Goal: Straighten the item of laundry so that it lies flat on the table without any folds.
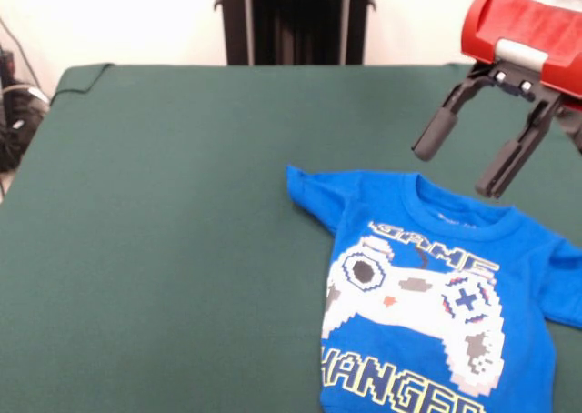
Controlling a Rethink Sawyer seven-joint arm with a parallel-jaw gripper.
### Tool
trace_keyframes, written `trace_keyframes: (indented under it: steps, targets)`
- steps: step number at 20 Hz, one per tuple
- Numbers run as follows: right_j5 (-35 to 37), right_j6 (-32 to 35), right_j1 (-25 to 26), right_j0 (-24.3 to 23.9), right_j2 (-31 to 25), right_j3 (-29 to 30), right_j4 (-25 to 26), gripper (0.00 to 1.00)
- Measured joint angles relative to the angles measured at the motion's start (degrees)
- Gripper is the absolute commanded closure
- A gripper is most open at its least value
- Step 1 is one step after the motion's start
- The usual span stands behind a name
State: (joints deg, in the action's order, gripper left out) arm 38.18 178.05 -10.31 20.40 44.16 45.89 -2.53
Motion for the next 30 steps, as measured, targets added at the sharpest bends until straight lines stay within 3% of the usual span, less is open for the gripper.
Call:
trace_keyframes:
  steps: [11,16,25,30]
  targets:
    - [13.3,0.0,0.8,-1.9,0.3,-9.4,0.1,0.0]
    - [12.9,0.0,3.6,-3.4,0.3,-14.2,0.8,0.0]
    - [11.9,0.0,8.8,-6.4,-1.0,-17.4,1.0,0.0]
    - [12.1,0.0,14.7,-8.5,-1.1,-19.8,1.0,0.0]
